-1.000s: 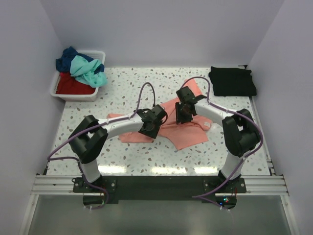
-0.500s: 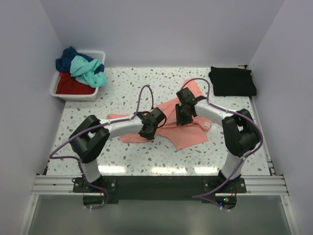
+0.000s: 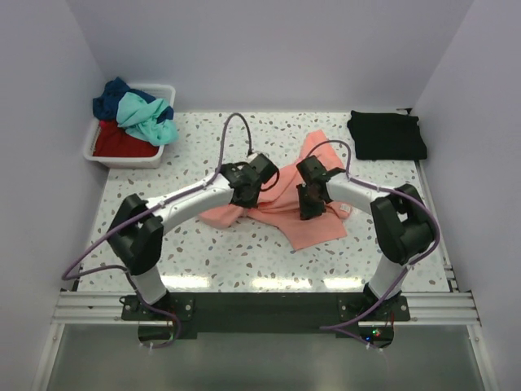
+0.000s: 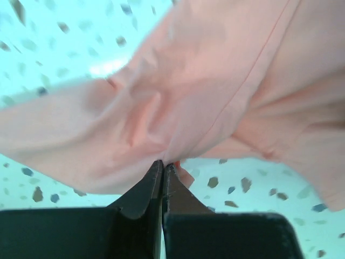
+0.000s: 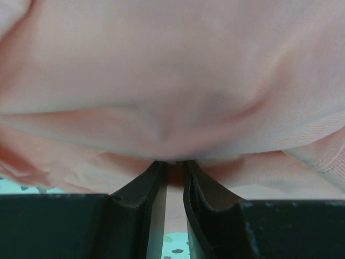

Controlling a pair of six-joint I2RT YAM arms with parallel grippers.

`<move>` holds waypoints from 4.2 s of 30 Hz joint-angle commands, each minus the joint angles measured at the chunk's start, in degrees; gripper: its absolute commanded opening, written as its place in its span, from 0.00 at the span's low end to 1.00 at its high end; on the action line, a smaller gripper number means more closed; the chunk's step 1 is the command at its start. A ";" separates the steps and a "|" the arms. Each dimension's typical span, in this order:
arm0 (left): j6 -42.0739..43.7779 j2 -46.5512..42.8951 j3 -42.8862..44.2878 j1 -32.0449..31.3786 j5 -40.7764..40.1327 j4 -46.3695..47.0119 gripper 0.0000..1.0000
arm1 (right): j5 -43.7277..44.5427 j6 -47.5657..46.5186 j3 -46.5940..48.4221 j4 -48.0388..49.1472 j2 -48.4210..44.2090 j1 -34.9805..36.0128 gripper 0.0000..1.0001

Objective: Fold and stack the t-shirts
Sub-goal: Flatten the tshirt out

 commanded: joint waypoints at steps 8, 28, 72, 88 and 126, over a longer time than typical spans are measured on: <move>7.31 -6.62 16.93 11.75 -10.05 -5.10 0.00 | 0.63 0.14 -6.07 -3.65 -3.12 0.27 0.19; 8.90 5.25 17.38 21.34 -8.39 -2.64 0.46 | 9.59 7.35 -13.11 -14.02 -13.14 0.36 0.16; -3.39 3.13 -5.48 16.51 0.94 0.63 0.53 | 5.55 2.52 6.41 1.01 6.45 -0.16 0.34; -19.03 -12.24 -7.58 17.91 -15.68 -20.81 0.48 | 6.96 2.61 6.85 -1.98 11.20 -1.75 0.32; -1.56 12.27 9.46 18.35 -9.27 7.20 0.50 | 5.11 1.99 4.21 -0.31 11.47 -1.93 0.30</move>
